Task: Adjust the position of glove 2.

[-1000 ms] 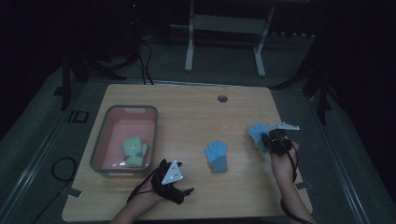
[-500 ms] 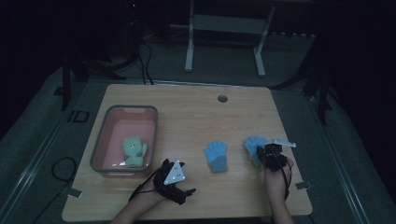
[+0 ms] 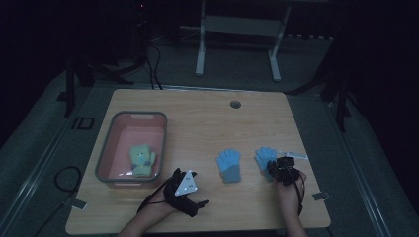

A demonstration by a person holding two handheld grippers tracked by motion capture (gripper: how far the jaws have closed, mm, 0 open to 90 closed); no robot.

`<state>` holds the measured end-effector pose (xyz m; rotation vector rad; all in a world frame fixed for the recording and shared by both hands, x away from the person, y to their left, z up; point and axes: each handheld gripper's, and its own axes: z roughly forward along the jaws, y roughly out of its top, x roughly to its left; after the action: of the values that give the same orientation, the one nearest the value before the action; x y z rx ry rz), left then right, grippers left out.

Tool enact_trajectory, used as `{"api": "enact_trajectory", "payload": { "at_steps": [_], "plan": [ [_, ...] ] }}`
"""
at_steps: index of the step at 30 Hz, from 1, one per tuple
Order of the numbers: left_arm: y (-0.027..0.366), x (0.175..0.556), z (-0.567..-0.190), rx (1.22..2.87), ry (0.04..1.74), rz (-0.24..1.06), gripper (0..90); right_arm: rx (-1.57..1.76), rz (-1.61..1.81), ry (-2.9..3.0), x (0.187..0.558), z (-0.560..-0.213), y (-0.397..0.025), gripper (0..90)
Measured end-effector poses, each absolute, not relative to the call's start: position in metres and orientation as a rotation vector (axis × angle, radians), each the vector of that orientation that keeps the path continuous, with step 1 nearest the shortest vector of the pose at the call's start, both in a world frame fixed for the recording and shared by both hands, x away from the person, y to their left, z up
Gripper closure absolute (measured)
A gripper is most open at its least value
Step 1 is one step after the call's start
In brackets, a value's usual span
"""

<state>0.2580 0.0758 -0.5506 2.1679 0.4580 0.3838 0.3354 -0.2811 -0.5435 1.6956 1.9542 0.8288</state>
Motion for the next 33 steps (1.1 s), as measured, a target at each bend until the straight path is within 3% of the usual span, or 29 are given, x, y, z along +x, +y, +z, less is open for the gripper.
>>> {"api": "enact_trajectory", "payload": {
  "at_steps": [7, 17, 33],
  "plan": [
    [0.076, 0.259, -0.551, 2.166, 0.46, 0.381, 3.9, 1.569, 0.841, 2.018, 0.339, -0.523, -0.294, 62.3],
    [0.074, 0.258, -0.553, 2.169, 0.448, 0.368, 3.8, 1.184, 1.005, 2.28, 0.355, -0.509, -0.319, 65.5],
    [0.073, 0.252, -0.555, 2.166, 0.473, 0.363, 3.8, 1.064, 1.011, 2.432, 0.369, -0.548, -0.326, 61.6]
  ]
}}
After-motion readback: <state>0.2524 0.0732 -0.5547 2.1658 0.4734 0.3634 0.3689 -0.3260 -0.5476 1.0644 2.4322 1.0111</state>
